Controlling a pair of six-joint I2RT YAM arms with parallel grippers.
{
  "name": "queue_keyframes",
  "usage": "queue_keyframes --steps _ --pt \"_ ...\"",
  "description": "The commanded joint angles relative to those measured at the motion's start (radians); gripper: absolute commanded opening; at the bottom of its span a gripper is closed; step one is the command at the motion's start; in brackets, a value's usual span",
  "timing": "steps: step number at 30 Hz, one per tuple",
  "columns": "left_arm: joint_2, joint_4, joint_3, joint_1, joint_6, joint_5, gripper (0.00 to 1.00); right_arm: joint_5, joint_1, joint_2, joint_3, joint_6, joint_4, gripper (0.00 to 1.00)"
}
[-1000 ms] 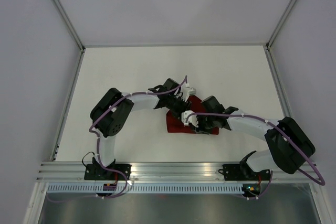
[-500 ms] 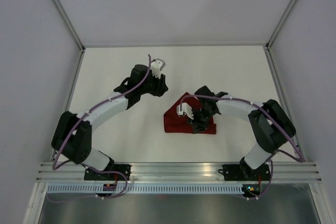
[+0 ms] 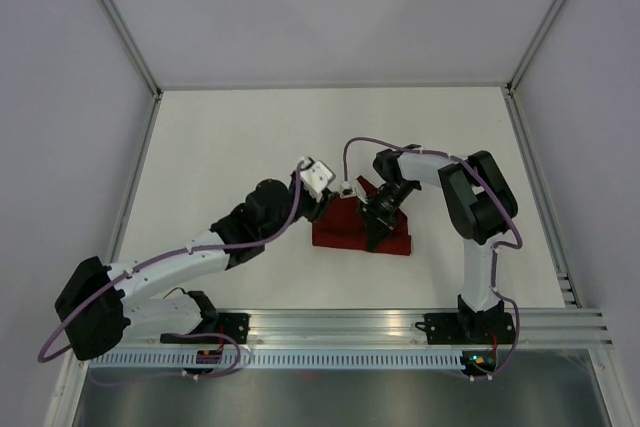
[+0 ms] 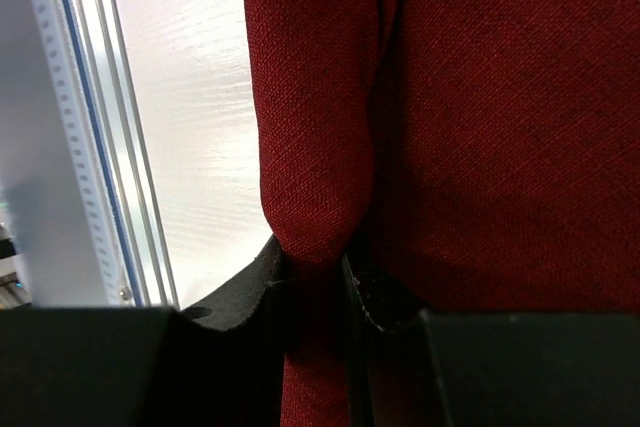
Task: Fold the napkin, place the utensils inside, and roll it up
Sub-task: Roll the napkin with the utensil
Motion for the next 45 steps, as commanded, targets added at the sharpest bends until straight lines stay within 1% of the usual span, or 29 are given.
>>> queue_keyframes --steps 1,4,7,10,13,18,22,29,32,36,38,39,42,43,45 --pt "0.017 0.134 -0.060 -0.111 0.221 -0.114 0.49 0.146 0.004 0.098 -0.035 -0.080 0.033 0.09" --pt "0.062 0.170 -0.100 -0.211 0.286 -0.117 0.50 0.147 -0.002 0.113 -0.026 -0.079 0.032 0.09" --pt "0.144 0.167 -0.095 -0.255 0.338 -0.116 0.50 0.143 -0.003 0.139 -0.007 -0.082 0.016 0.09" --pt "0.250 0.175 -0.083 -0.333 0.393 -0.120 0.59 0.131 -0.008 0.165 0.016 -0.091 -0.007 0.09" --pt "0.353 0.205 -0.074 -0.373 0.432 -0.131 0.61 0.123 -0.017 0.185 0.032 -0.098 -0.025 0.09" --pt "0.451 0.262 -0.068 -0.378 0.452 -0.093 0.61 0.120 -0.034 0.204 0.049 -0.105 -0.042 0.09" --pt "0.530 0.308 -0.060 -0.378 0.475 -0.099 0.63 0.120 -0.040 0.213 0.056 -0.109 -0.051 0.09" --pt "0.603 0.329 -0.057 -0.377 0.467 -0.085 0.63 0.118 -0.042 0.215 0.057 -0.115 -0.057 0.09" --pt "0.606 0.363 -0.062 -0.368 0.449 -0.099 0.63 0.118 -0.042 0.216 0.057 -0.117 -0.059 0.09" --pt "0.632 0.285 -0.034 -0.357 0.427 -0.048 0.56 0.117 -0.042 0.221 0.057 -0.117 -0.063 0.09" --pt "0.640 0.245 -0.023 -0.349 0.400 -0.028 0.47 0.118 -0.043 0.221 0.056 -0.120 -0.065 0.09" --pt "0.645 0.233 -0.017 -0.338 0.387 -0.005 0.35 0.118 -0.043 0.222 0.056 -0.120 -0.067 0.09" --pt "0.651 0.155 0.009 -0.315 0.340 0.044 0.19 0.120 -0.043 0.222 0.054 -0.123 -0.068 0.09" --pt "0.651 0.118 0.015 -0.309 0.328 0.059 0.16 0.120 -0.043 0.221 0.054 -0.123 -0.068 0.10" --pt "0.646 0.095 0.021 -0.285 0.288 0.116 0.11 0.117 -0.043 0.219 0.052 -0.123 -0.067 0.10"
